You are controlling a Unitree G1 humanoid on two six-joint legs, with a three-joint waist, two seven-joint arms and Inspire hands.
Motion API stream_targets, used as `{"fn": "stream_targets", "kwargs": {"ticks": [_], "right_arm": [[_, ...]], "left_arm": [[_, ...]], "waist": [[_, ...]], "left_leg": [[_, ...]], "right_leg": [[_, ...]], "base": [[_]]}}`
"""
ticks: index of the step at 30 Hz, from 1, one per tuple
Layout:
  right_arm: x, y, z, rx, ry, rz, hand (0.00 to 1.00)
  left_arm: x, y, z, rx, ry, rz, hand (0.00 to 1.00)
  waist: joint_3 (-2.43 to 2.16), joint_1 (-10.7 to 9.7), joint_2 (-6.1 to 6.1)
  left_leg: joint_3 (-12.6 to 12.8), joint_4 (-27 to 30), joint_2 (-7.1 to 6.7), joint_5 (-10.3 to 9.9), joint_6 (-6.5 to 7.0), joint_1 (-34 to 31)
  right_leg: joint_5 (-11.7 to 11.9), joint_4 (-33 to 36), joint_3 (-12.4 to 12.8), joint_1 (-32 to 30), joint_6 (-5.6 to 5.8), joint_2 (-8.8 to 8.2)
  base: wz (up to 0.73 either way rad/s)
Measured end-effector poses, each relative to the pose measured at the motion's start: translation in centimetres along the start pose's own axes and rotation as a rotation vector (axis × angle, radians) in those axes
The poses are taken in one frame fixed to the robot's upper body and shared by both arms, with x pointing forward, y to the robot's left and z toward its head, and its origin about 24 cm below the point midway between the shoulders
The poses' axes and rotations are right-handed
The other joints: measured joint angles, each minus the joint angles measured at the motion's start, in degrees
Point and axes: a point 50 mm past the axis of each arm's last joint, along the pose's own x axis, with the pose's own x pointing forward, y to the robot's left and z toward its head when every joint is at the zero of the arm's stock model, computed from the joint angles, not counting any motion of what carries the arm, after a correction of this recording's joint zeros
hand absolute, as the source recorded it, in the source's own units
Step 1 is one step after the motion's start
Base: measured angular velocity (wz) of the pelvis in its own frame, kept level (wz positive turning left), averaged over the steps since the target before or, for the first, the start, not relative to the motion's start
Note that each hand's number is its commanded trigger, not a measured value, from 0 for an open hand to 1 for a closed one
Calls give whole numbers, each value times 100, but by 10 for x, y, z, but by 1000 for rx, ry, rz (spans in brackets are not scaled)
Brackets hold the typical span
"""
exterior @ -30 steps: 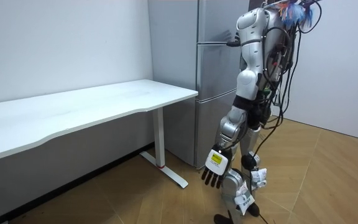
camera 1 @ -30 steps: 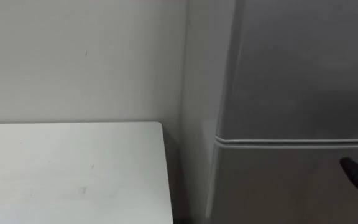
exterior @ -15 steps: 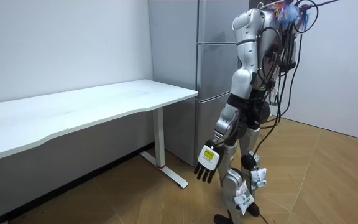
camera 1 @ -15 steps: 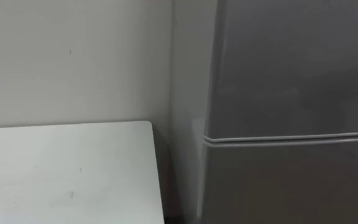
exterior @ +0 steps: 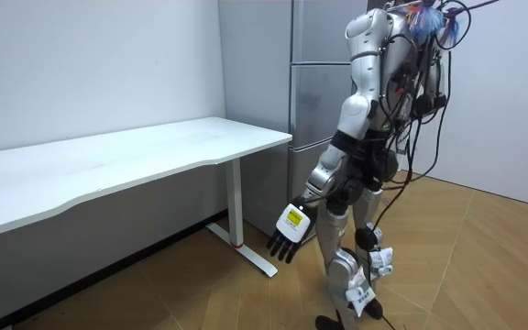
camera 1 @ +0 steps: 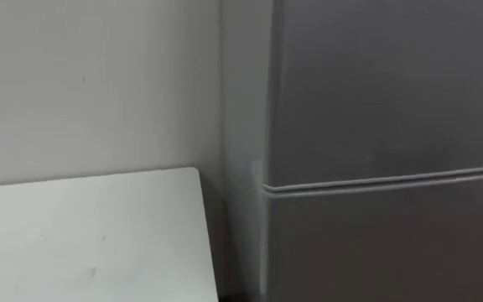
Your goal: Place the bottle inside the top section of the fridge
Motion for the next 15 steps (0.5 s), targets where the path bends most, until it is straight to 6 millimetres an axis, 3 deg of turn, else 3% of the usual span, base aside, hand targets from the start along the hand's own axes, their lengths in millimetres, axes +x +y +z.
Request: {"fn": "stream_targets", "kwargs": {"ticks": [6,15], "right_arm": [[-15,-4,-54,-68,237,-8,0],[-38,-19,-110,-296,429,5,0]], "left_arm": [[0,-6,-4,-7,14,-16,0],[-3,-14,-13,50,38,-44,0]], "waist": [[4,4,-37],[27,51,-56]], "left_leg": [[-25,0,-35,0,1,55],[-12,2,-45,0,2,133]], "right_leg": [[-36,-40,14,71,33,-23],[-45,-31,59,129,44,-30]], "base": [[1],[-2]]}}
